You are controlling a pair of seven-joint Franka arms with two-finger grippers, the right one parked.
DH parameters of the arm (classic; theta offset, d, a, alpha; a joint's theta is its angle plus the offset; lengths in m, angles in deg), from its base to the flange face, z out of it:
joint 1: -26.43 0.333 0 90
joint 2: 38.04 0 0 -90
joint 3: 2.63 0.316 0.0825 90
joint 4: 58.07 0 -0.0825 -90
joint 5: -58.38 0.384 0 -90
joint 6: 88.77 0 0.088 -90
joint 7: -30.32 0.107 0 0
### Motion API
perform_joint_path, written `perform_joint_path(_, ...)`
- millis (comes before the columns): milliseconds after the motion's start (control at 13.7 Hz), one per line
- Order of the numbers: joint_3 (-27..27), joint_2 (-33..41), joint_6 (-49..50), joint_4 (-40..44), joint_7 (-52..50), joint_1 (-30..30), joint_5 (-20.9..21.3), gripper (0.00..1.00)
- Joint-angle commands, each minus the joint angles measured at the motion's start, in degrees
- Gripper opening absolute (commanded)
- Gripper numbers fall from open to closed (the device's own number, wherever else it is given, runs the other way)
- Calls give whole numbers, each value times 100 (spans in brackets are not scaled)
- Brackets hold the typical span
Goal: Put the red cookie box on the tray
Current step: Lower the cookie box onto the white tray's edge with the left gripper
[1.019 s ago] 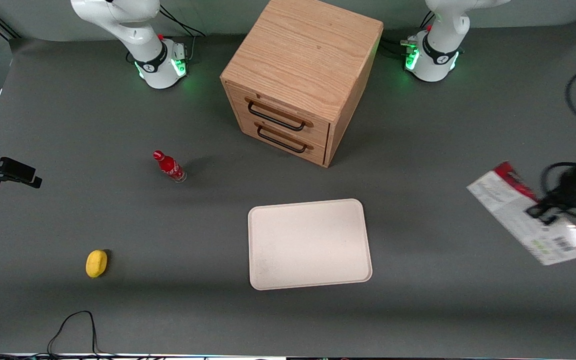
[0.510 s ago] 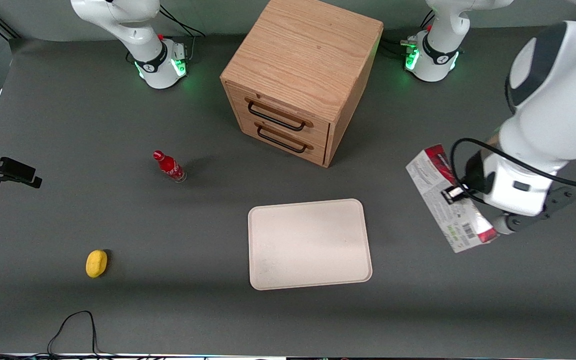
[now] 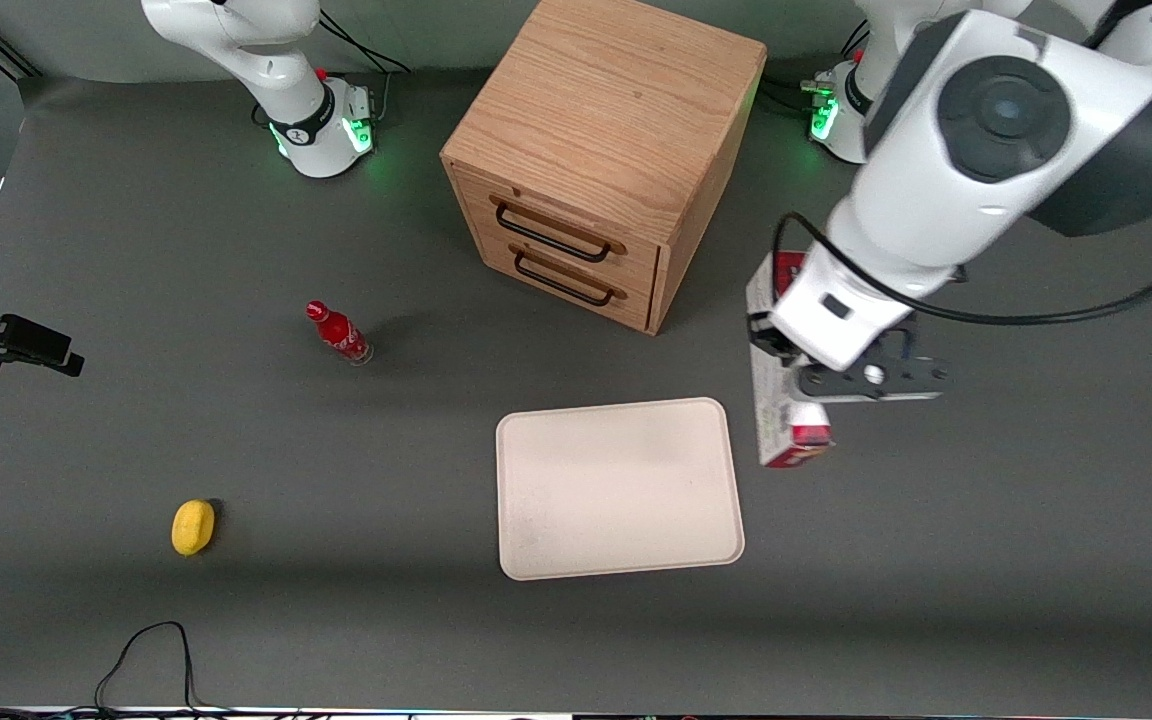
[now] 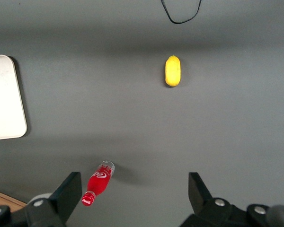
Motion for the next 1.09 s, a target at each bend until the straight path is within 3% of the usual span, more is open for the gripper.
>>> perform_joint_path(0, 50, -85, 160, 162, 405, -245, 116, 0)
perform_joint_path(583, 103, -979, -7, 153, 354, -184, 221, 0)
perform_joint_path(874, 217, -1683, -849, 92, 318, -192, 415, 0)
perform_joint_path(1019, 304, -1781, -1576, -345, 301, -192, 415, 0)
